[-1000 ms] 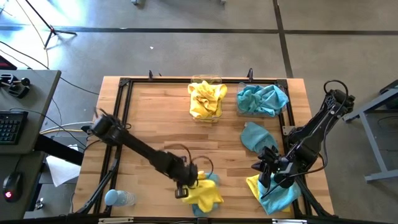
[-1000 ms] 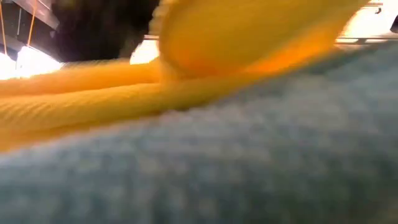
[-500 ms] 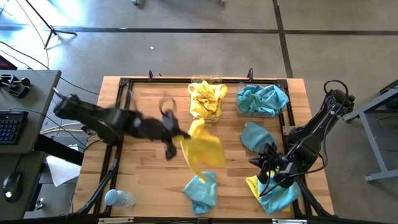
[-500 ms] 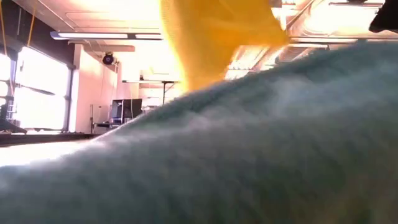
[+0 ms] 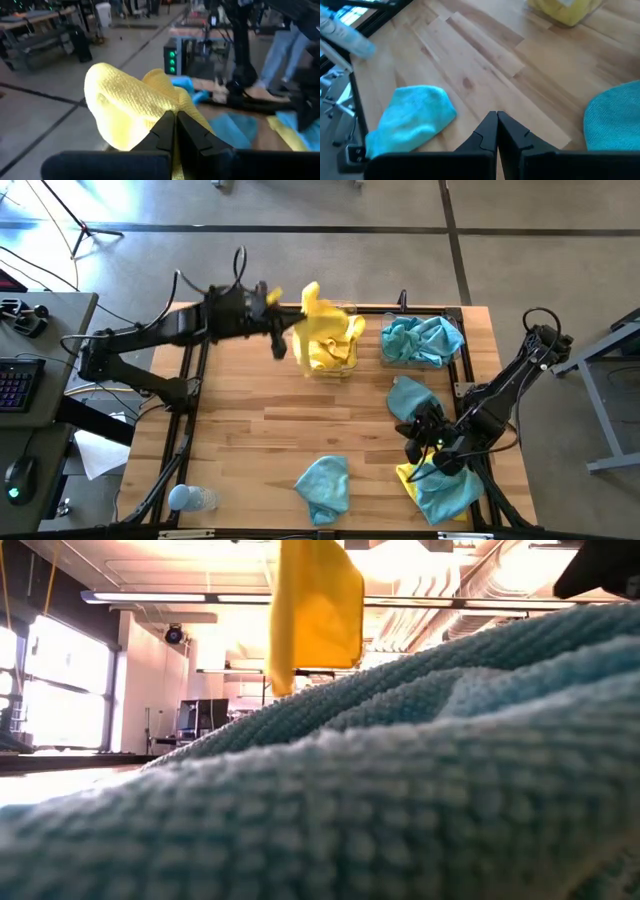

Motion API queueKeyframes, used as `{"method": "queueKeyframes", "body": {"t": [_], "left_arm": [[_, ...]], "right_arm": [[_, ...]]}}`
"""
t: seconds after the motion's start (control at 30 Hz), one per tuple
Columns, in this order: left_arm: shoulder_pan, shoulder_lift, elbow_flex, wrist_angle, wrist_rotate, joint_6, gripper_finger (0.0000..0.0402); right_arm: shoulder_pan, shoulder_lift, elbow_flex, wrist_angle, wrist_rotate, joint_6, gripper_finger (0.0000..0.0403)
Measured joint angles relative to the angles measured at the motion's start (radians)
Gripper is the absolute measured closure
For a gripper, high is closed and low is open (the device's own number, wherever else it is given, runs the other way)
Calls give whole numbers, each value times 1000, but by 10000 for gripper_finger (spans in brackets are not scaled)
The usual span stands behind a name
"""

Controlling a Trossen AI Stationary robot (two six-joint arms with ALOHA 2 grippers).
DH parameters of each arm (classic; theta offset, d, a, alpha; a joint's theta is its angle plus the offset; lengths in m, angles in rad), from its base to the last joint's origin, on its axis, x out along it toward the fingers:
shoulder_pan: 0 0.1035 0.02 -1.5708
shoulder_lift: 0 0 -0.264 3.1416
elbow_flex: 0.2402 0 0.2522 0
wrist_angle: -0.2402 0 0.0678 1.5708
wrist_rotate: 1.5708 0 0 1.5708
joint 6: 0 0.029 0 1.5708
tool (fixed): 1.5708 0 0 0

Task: Sort microfiber towel by color & place in baskets
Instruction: Put the yellow towel into the left transparent bin

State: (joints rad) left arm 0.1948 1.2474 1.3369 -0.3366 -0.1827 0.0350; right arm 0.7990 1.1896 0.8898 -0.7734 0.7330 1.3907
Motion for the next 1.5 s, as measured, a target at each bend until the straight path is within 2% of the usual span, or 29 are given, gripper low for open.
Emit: {"method": "queueKeyframes", "body": {"t": [0.17,0.3,0.43,0.53,0.63,0.7,0.77,0.83,1.03,1.1,1.33,1.5], "left_arm": [[163,55,0,188,175,29,401],[265,110,0,337,271,29,401],[328,166,0,394,357,14,401],[350,201,0,322,386,19,401],[351,219,0,162,386,17,401],[345,223,0,38,387,-22,401],[326,240,0,-18,387,-85,401],[308,268,0,-13,393,-97,401],[293,419,6,203,437,-111,401],[311,483,36,186,456,-119,401],[370,651,197,-60,447,79,401],[333,711,302,-207,441,274,401]], "right_arm": [[-64,0,0,0,0,0,403],[-110,0,0,0,0,0,403],[-149,0,0,0,-1,-3,403],[-175,0,0,-4,-1,-3,403],[-195,0,0,-5,-2,-3,403],[-204,0,0,-7,-3,-3,403],[-211,0,0,-14,-3,-3,403],[-219,1,0,-27,-3,-3,403],[-249,1,0,-49,-3,-3,403],[-257,1,0,-48,-4,-3,403],[-265,1,0,-31,-12,-1,403],[-264,1,0,-25,-12,0,403]]}}
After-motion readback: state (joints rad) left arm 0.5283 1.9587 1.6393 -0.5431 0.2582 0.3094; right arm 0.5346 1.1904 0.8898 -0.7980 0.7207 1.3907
